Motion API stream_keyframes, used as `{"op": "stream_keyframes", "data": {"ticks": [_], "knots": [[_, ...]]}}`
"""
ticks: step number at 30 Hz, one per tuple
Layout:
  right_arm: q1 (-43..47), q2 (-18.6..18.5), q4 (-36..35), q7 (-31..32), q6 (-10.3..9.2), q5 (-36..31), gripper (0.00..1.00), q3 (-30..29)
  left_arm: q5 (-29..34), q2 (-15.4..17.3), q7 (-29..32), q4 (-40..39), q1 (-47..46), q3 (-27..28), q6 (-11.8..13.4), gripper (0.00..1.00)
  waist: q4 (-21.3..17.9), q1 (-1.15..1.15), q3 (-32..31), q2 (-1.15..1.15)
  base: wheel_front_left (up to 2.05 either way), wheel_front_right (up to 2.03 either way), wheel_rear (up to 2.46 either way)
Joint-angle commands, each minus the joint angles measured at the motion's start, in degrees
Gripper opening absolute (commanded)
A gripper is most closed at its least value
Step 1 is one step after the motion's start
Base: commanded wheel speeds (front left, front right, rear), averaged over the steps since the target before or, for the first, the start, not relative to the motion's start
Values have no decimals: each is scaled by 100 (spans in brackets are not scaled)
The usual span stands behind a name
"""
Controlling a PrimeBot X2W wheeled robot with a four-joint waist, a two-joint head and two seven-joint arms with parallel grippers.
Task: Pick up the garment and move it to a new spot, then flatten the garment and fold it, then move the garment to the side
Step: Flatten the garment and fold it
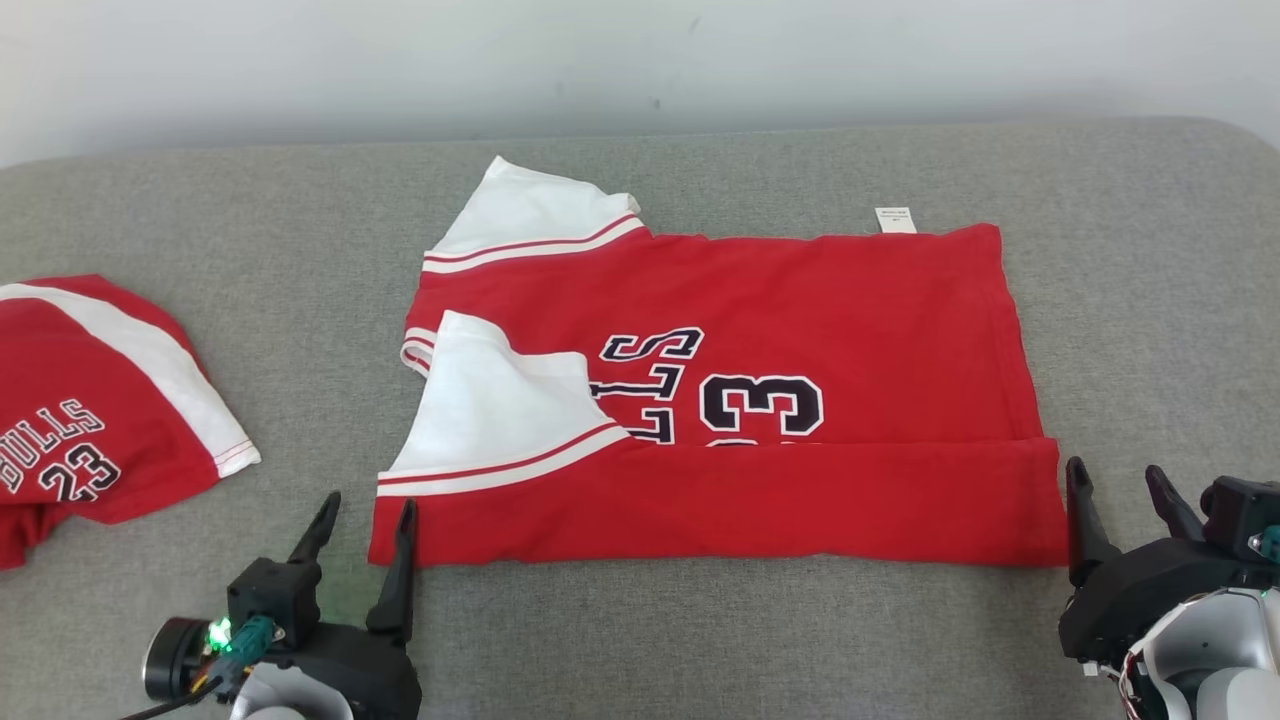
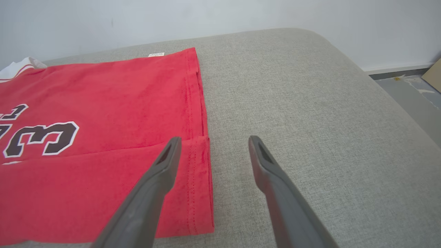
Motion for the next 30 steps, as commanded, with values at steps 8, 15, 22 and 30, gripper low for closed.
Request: {"op": "stream_keyframes", "data": {"ticks": [8,15,22,30], "knots": [[110,12,-200,179,5,63,100,142,-9,44,212,452,92,13,192,100,-114,1,-25,0,0,0,0],[94,13,-165,274,5,21,100,126,-183,-78,383,668,-6,-18,144,100,-119,1,0,0,0,0,0],[11,13,25,443,5,-185,100,10,-241,-162,516,824,-128,-84,104,0,-128,1,97,0,0,0,0],[-117,12,389,681,5,-416,100,80,-399,-120,433,734,80,-44,45,0,-116,1,243,0,0,0,0]]}}
